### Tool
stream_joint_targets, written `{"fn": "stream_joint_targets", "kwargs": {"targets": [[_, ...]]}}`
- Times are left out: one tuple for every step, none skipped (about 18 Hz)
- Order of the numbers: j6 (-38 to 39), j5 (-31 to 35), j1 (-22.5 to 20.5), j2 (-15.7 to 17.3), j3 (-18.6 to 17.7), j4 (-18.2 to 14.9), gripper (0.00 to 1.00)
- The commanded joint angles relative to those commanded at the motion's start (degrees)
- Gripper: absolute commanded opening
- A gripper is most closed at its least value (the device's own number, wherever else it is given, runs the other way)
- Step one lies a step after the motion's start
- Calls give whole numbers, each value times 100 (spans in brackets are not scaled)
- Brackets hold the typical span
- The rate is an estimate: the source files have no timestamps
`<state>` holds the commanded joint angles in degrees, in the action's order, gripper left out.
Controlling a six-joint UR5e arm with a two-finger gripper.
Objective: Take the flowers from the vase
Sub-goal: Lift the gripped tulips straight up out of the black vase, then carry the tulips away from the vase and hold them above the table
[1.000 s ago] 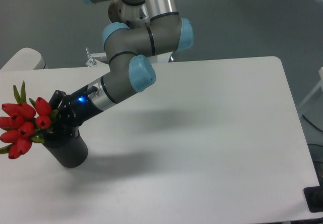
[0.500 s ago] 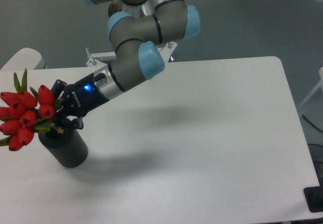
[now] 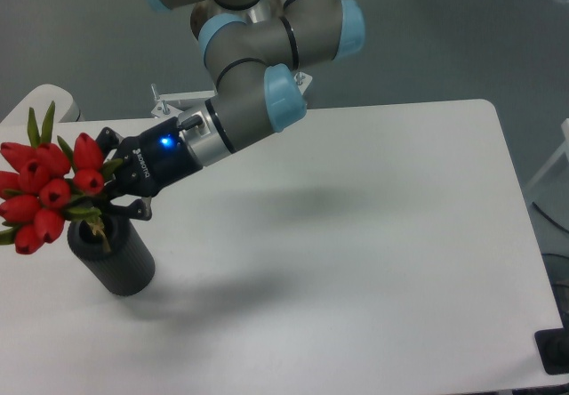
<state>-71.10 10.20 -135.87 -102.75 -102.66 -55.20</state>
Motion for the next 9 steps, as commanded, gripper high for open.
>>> {"fn": "stream_joint_targets", "kwargs": {"targets": [[0, -18, -35, 26, 0, 9, 6], [17, -27, -62, 61, 0, 0, 6], [70, -36, -97, 79, 9, 0, 6], [131, -88, -123, 97, 26, 0, 6], [210, -141, -167, 114, 70, 0, 6], [324, -176, -211, 123, 114, 0, 6], [517, -176, -237, 123, 210, 0, 6], [710, -176, -255, 123, 307, 0, 6], [886, -176, -342, 123, 403, 0, 6]]}}
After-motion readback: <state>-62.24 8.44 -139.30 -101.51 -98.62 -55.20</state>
